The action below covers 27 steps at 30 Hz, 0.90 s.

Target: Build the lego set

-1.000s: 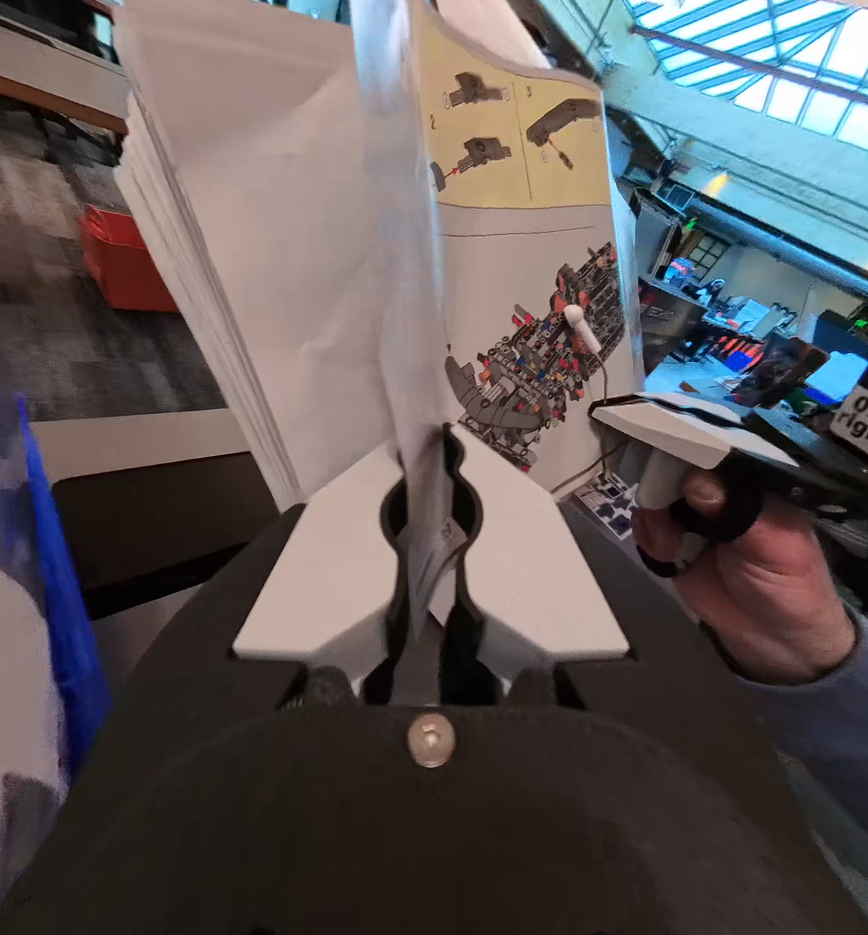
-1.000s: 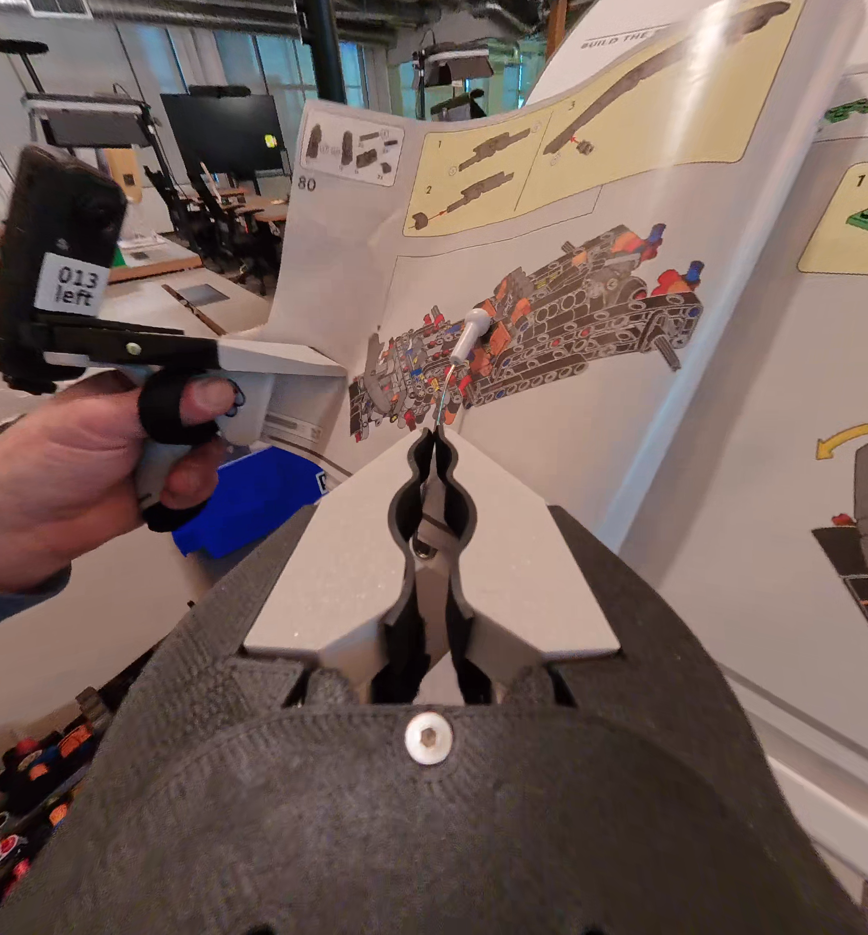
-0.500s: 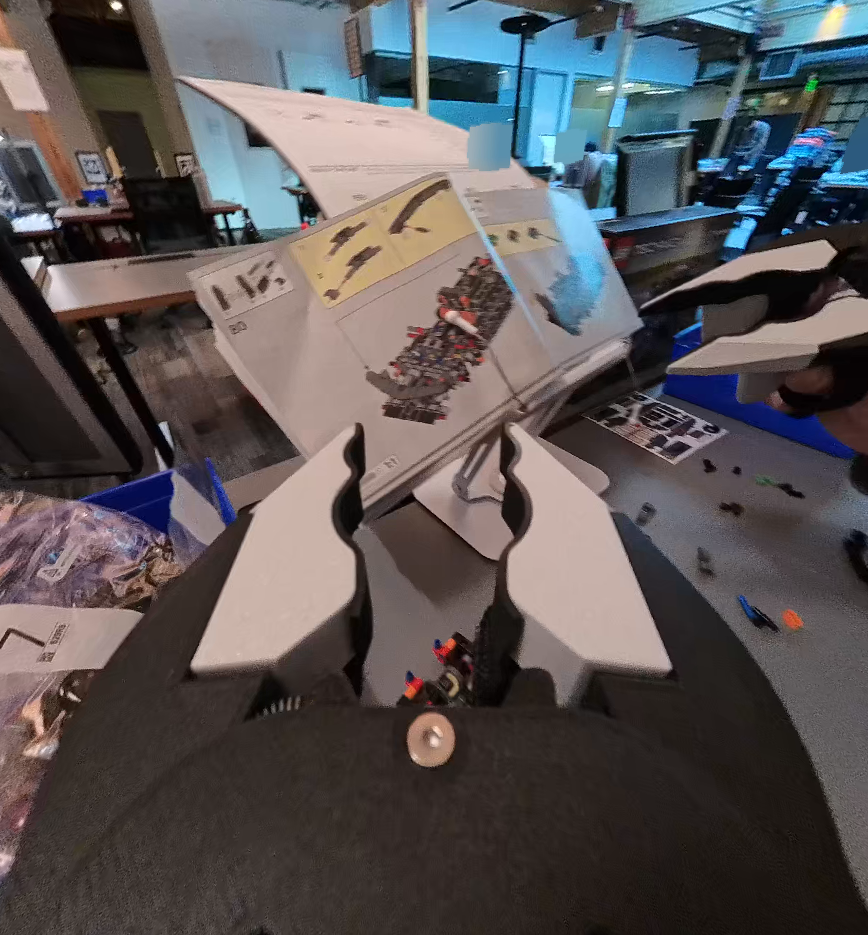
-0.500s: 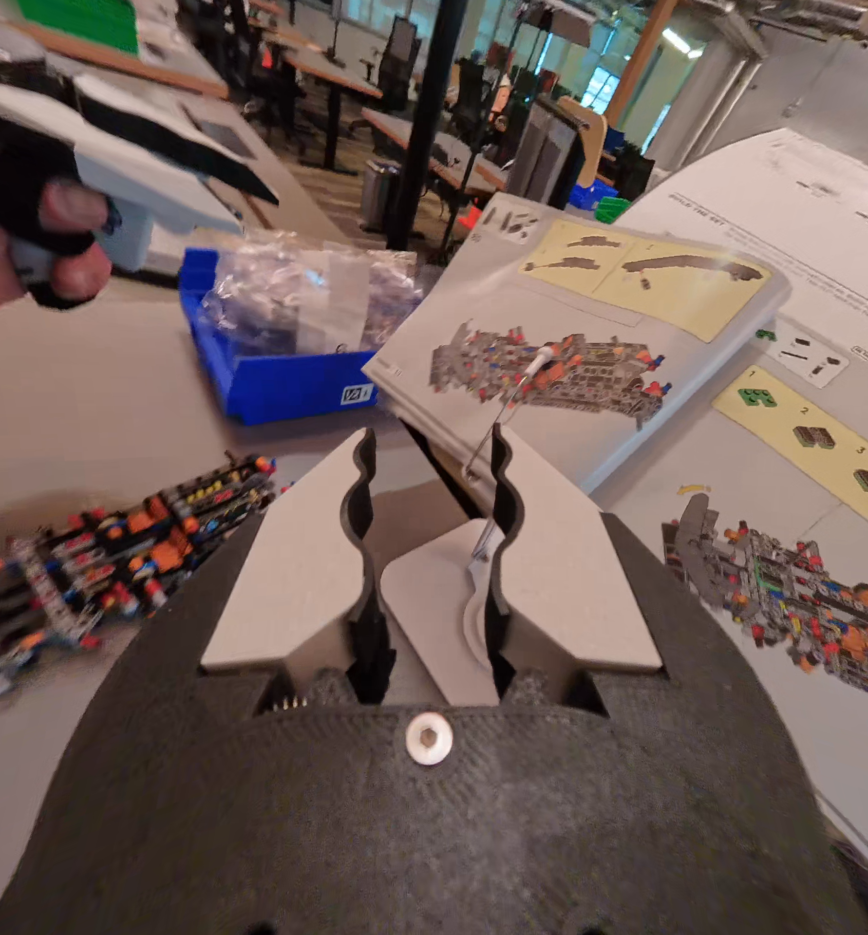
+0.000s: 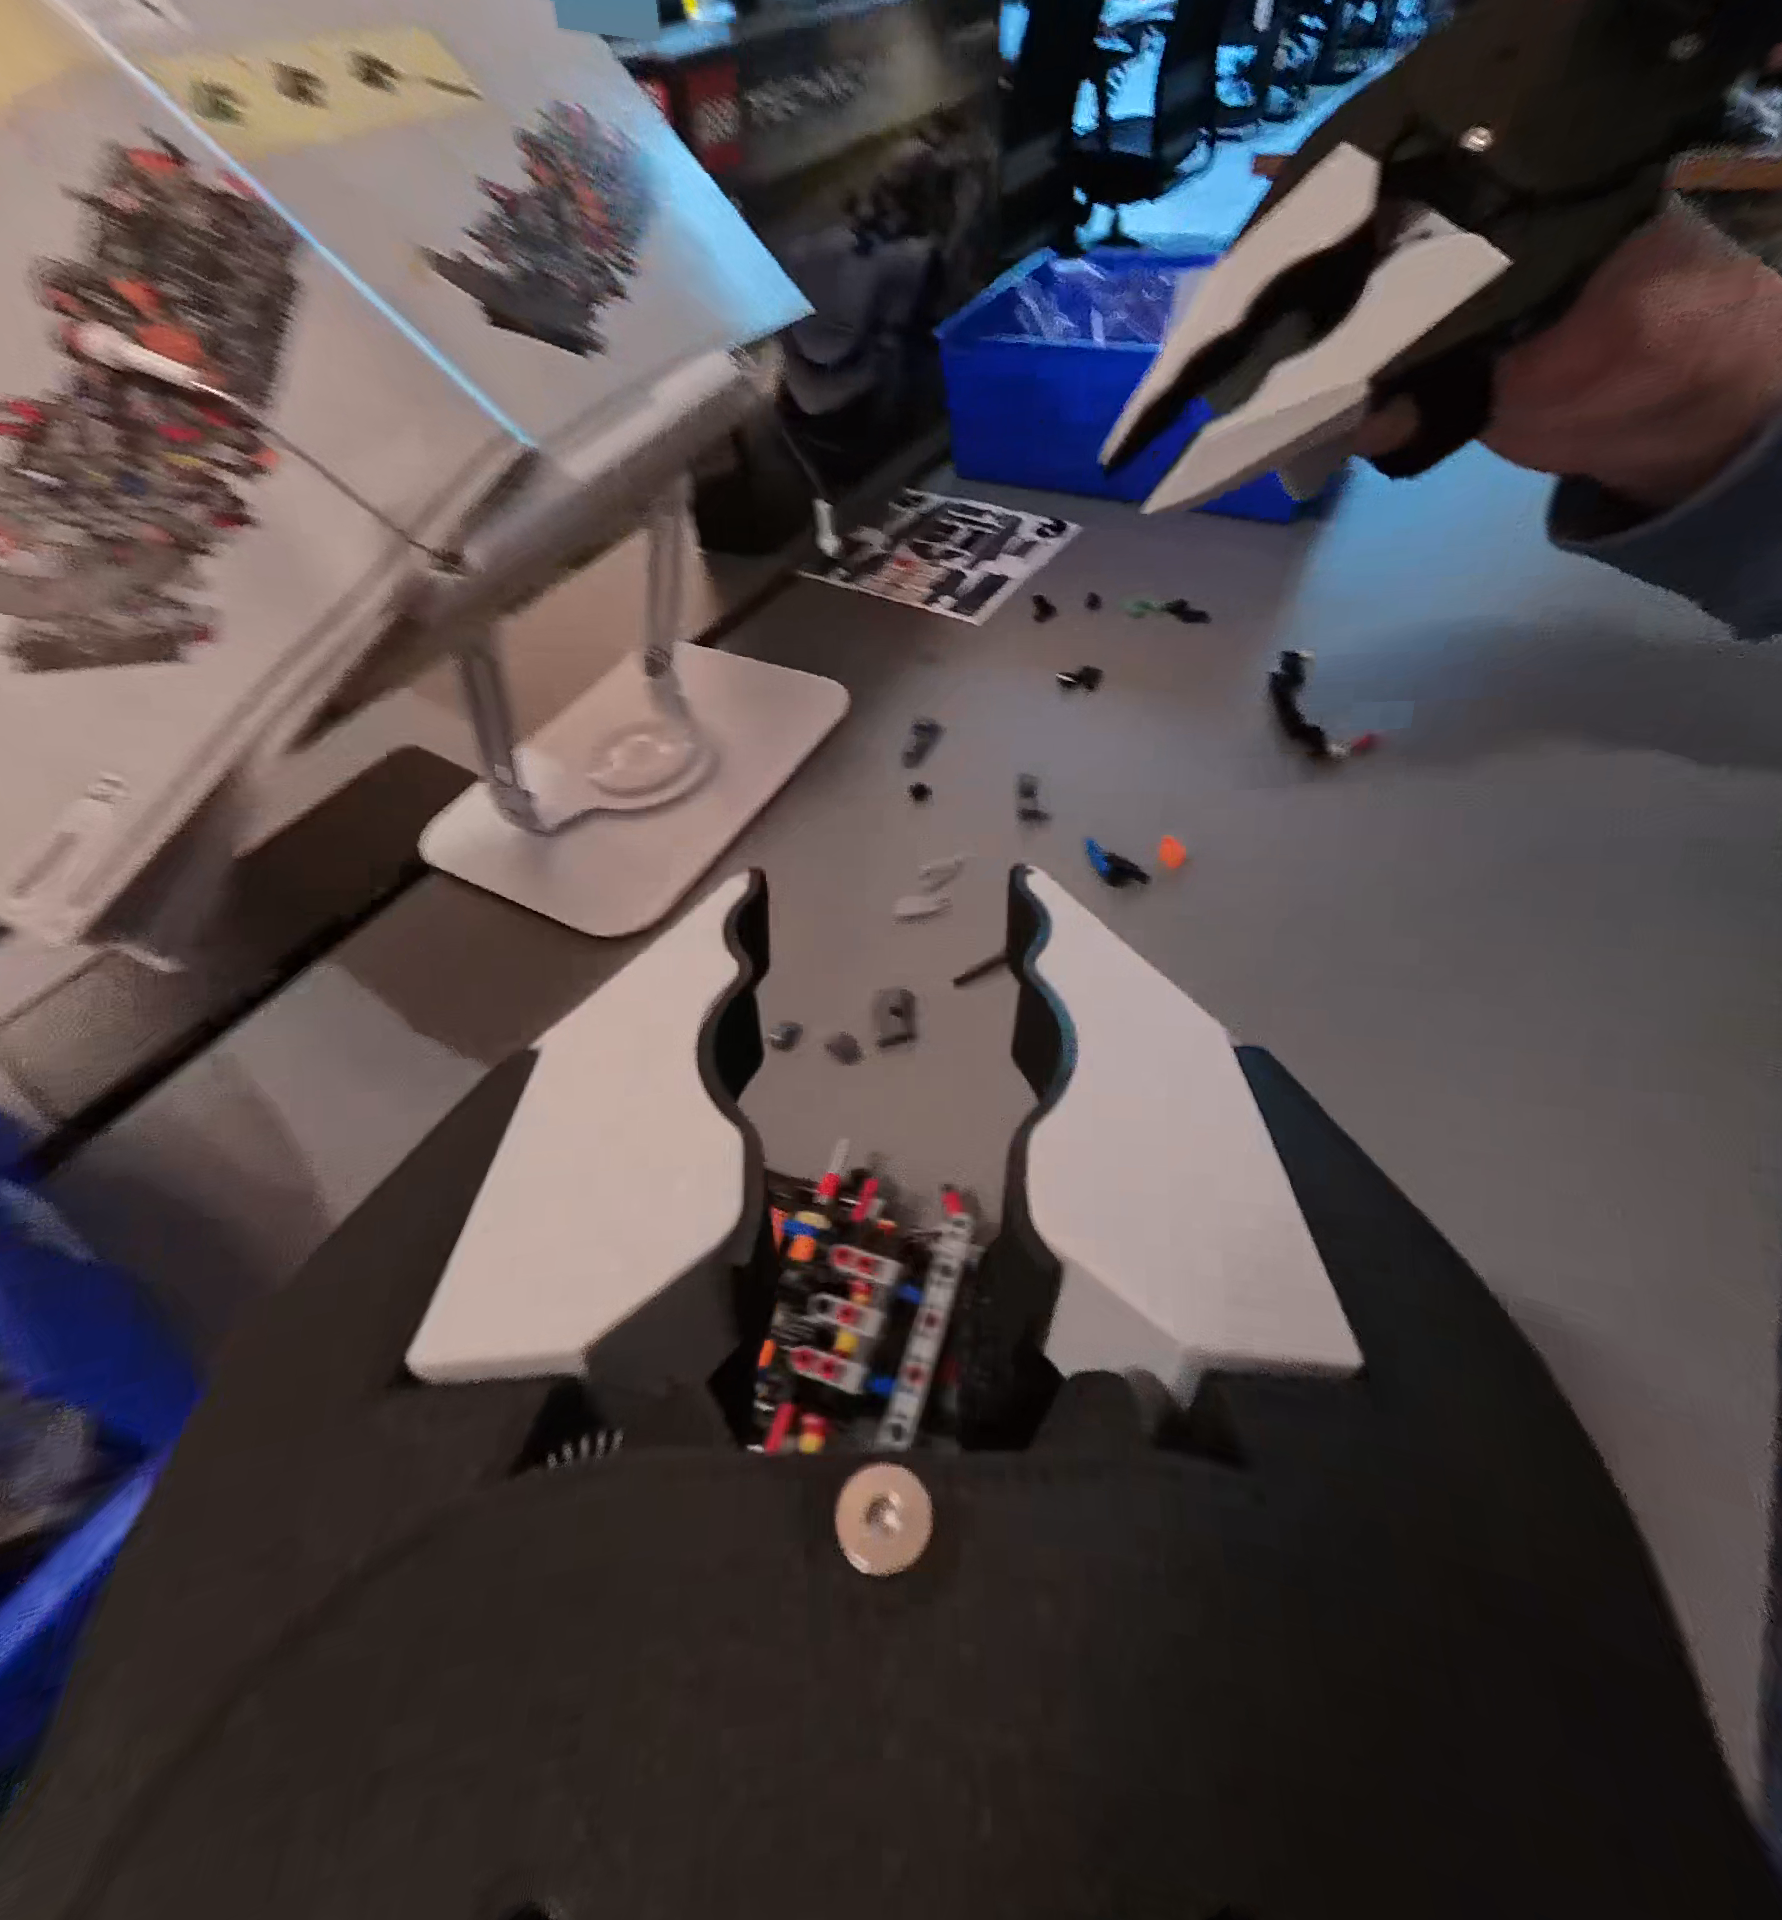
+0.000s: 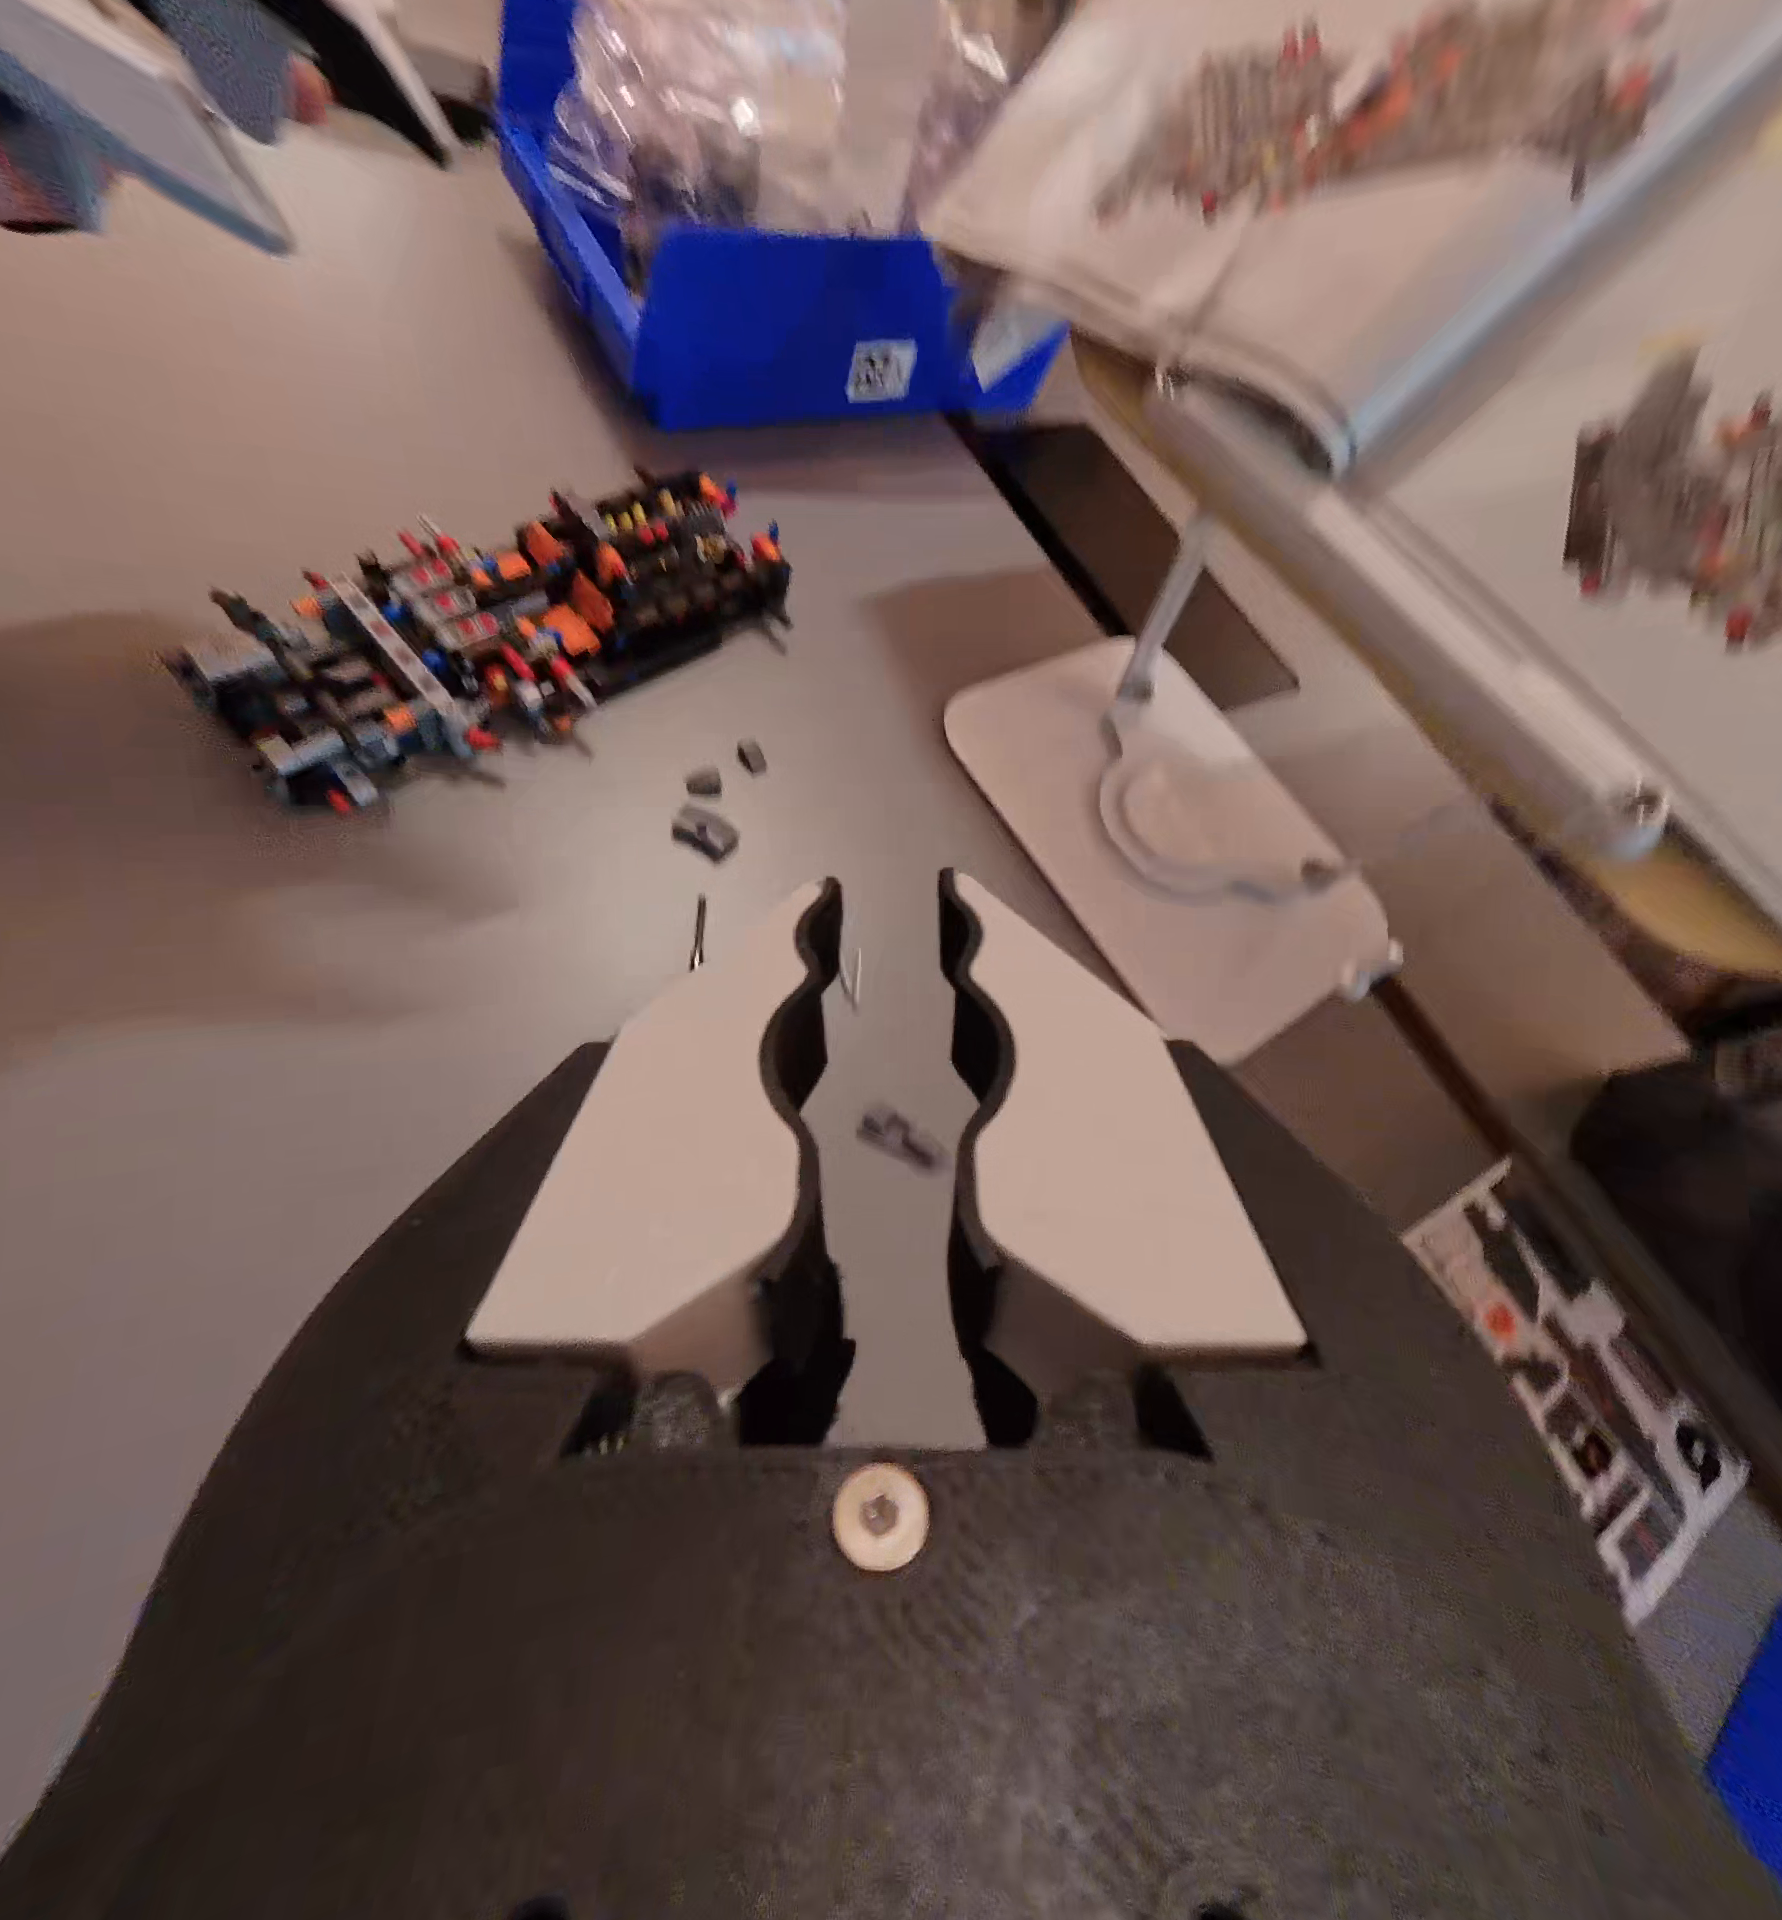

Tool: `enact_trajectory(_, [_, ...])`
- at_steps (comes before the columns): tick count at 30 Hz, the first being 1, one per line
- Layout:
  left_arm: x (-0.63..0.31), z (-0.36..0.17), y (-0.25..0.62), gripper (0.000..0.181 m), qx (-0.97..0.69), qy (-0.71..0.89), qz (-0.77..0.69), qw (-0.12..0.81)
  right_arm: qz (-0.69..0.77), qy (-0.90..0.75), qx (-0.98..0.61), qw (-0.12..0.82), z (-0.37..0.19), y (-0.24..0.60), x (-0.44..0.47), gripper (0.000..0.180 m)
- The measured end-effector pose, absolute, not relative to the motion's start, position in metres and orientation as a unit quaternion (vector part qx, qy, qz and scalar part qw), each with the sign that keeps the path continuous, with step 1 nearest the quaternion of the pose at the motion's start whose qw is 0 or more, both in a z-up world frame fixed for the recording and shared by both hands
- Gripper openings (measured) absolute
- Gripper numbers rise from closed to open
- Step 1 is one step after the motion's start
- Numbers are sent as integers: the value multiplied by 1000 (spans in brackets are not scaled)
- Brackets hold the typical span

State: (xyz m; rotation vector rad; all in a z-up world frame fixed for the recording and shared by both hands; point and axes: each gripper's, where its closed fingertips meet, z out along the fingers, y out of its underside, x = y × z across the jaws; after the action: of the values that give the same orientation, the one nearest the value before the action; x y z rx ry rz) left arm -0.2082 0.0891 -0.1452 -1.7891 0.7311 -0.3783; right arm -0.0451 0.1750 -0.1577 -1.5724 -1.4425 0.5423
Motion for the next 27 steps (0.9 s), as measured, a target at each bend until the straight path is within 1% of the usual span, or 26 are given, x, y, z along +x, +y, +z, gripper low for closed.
enact_trajectory(1, [-198, -156, 85, 43, -762, 318, -163, 539, 214, -577, -651, 445, -167, 178, -34, 20])
enact_trajectory(3, [-181, -178, 77, 42, -775, 332, -164, 511, 212, -566, -679, 417, -189, 184, -13, 22])
enact_trajectory(5, [-168, -199, 71, 41, -788, 345, -155, 486, 230, -555, -698, 389, -206, 185, -3, 28])
enact_trajectory(8, [-149, -221, 62, 38, -797, 349, -164, 465, 226, -566, -709, 354, -235, 190, 1, 27])
enact_trajectory(11, [-133, -242, 50, 34, -807, 351, -177, 440, 264, -585, -698, 318, -253, 179, -24, 27])
enact_trajectory(14, [-124, -261, 40, 34, -818, 349, -176, 421, 267, -615, -683, 289, -272, 173, -55, 28])
enact_trajectory(18, [-124, -282, 31, 32, -830, 351, -148, 407, 276, -620, -679, 280, -274, 176, -70, 28])
enact_trajectory(24, [-106, -308, 17, 32, -831, 361, -172, 386, 227, -632, -699, 244, -293, 182, -30, 30])
enact_trajectory(27, [-99, -316, 16, 32, -828, 377, -166, 379, 214, -651, -693, 223, -306, 171, -17, 33])
